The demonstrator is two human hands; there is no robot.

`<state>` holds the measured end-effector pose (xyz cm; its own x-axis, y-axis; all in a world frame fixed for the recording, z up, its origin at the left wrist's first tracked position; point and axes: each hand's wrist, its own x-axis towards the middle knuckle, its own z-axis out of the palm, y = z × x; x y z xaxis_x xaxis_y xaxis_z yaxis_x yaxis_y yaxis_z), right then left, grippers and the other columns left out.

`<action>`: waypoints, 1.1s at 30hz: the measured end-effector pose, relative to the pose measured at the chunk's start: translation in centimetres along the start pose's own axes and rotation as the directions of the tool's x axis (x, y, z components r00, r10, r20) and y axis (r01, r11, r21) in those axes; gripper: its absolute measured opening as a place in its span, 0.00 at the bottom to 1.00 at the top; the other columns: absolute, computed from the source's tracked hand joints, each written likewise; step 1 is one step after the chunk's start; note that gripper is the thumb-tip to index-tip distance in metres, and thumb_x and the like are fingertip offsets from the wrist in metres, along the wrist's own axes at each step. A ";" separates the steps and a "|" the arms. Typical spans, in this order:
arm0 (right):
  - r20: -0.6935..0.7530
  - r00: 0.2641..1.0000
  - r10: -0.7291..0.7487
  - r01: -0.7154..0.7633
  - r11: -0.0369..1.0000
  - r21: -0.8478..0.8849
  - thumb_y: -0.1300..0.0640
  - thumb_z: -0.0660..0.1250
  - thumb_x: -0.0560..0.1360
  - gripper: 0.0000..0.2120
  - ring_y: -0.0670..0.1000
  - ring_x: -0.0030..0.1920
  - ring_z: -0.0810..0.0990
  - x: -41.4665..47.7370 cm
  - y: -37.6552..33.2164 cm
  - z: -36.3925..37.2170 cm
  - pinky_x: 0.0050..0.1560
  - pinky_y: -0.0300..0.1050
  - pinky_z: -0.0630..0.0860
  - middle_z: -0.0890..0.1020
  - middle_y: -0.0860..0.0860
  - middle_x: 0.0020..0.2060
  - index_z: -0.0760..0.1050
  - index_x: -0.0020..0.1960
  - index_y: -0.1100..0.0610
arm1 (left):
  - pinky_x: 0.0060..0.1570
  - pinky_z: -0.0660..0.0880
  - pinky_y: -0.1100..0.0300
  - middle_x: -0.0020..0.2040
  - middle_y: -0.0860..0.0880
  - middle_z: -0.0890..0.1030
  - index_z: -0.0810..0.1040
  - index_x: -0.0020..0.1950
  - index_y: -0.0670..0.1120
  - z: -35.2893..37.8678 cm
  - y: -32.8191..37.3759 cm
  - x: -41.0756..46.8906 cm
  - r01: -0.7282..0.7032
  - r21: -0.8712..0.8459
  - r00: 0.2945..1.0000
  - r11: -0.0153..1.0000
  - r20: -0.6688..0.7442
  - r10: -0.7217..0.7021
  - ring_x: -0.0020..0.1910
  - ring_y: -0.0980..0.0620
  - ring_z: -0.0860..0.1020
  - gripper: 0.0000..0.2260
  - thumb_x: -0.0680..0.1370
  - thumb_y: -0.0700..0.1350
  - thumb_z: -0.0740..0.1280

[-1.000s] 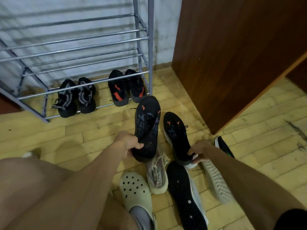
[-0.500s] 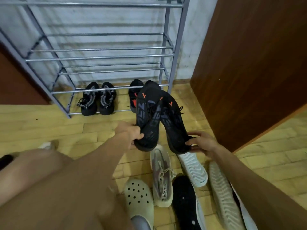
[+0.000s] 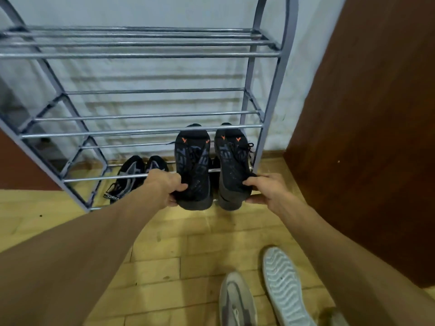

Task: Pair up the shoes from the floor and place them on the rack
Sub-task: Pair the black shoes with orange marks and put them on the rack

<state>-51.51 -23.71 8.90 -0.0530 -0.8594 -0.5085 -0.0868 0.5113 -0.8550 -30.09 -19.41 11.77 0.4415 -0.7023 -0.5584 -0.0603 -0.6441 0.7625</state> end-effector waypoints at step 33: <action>0.070 0.992 0.102 -0.049 0.844 -0.533 0.57 0.70 0.75 0.24 0.56 0.57 0.78 -8.8 8.5 -9.3 0.52 0.48 0.79 0.76 0.56 0.57 0.68 0.68 0.61 | 0.56 0.73 0.54 0.67 0.46 0.73 0.69 0.71 0.43 6.6 -6.2 -12.2 -0.205 0.331 0.907 0.921 0.418 0.051 0.63 0.45 0.74 0.26 0.75 0.50 0.69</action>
<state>-61.07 -11.79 7.12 0.0077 -0.8009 -0.5988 -0.6014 0.4747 -0.6427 -40.99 -8.81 11.68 0.0234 -0.7967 -0.6039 -0.4426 -0.5499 0.7083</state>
